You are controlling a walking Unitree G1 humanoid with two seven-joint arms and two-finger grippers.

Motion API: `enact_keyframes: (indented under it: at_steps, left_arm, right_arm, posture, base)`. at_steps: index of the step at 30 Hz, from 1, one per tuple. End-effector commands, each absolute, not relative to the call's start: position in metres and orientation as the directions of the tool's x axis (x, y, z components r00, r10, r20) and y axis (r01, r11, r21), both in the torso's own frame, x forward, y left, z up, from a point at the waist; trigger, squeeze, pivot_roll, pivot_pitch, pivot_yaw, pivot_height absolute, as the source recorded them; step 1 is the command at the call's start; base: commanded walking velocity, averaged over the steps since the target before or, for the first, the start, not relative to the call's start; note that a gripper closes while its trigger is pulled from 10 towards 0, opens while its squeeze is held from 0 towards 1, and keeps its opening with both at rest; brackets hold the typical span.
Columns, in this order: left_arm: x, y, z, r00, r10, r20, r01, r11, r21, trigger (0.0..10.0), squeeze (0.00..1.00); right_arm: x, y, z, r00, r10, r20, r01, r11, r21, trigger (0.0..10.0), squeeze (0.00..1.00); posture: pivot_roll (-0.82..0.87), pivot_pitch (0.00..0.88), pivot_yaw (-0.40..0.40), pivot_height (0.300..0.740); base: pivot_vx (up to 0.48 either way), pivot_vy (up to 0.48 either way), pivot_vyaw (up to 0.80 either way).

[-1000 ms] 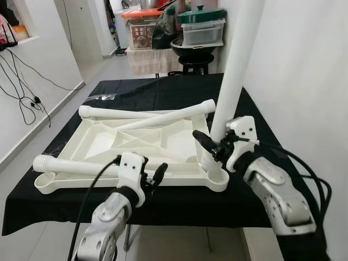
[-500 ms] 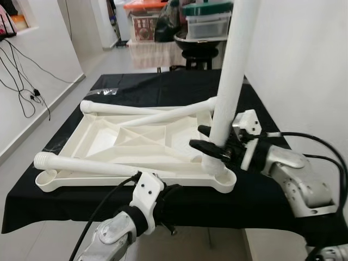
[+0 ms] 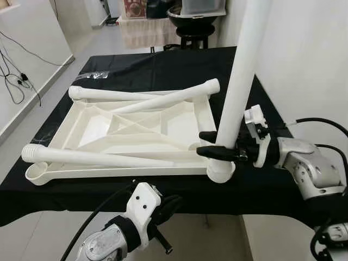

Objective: Building children table

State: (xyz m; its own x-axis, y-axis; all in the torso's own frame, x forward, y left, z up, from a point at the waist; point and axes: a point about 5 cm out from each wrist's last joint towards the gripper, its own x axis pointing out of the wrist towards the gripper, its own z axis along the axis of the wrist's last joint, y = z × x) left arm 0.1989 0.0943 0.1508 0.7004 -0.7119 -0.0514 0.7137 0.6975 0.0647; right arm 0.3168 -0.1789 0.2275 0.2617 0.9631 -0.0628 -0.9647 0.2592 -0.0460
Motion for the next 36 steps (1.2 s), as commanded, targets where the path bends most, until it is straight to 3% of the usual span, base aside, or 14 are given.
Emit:
enact_keyframes:
  at_steps: [1, 6, 21, 28, 32, 36]
  left_arm:
    - [0.196, 0.098, 0.149, 0.71, -0.7, -0.076, 0.704, 0.707, 0.064, 10.0, 0.0]
    - [0.188, 0.099, 0.153, 0.707, -0.704, -0.07, 0.707, 0.706, 0.038, 10.0, 0.0]
    - [0.177, 0.1, 0.159, 0.698, -0.713, -0.067, 0.716, 0.698, 0.036, 10.0, 0.0]
    - [0.175, 0.101, 0.161, 0.696, -0.714, -0.075, 0.717, 0.696, 0.035, 10.0, 0.0]
    - [0.176, 0.101, 0.162, 0.696, -0.713, -0.078, 0.717, 0.696, 0.032, 10.0, 0.0]
    - [0.176, 0.101, 0.162, 0.695, -0.714, -0.079, 0.718, 0.695, 0.031, 10.0, 0.0]
  right_arm:
    - [0.316, -0.177, 0.232, 0.227, 0.972, -0.061, -0.973, 0.224, -0.047, 10.0, 0.0]
    - [0.323, -0.166, 0.25, 0.2, 0.979, 0.023, -0.975, 0.202, -0.097, 10.0, 0.0]
    - [0.336, -0.171, 0.244, 0.207, 0.978, -0.021, -0.975, 0.205, -0.088, 10.0, 0.0]
    - [0.34, -0.178, 0.243, 0.21, 0.977, -0.043, -0.975, 0.206, -0.081, 10.0, 0.0]
    - [0.335, -0.188, 0.248, 0.152, 0.987, -0.05, -0.987, 0.15, -0.054, 10.0, 0.0]
    - [0.335, -0.191, 0.247, 0.155, 0.986, -0.058, -0.987, 0.152, -0.052, 10.0, 0.0]
  posture:
    - [-0.02, 0.227, 0.049, 0.74]
    - [0.0, 0.265, 0.047, 0.74]
    - [0.03, 0.302, 0.048, 0.74]
    - [0.03, 0.31, 0.051, 0.74]
    - [0.03, 0.313, 0.056, 0.74]
    - [0.03, 0.315, 0.058, 0.74]
  base:
    - [0.0, 0.0, 0.0]
    - [0.0, 0.0, 0.0]
    - [0.0, 0.0, 0.0]
    - [0.0, 0.0, 0.0]
    - [0.0, 0.0, 0.0]
    - [0.0, 0.0, 0.0]
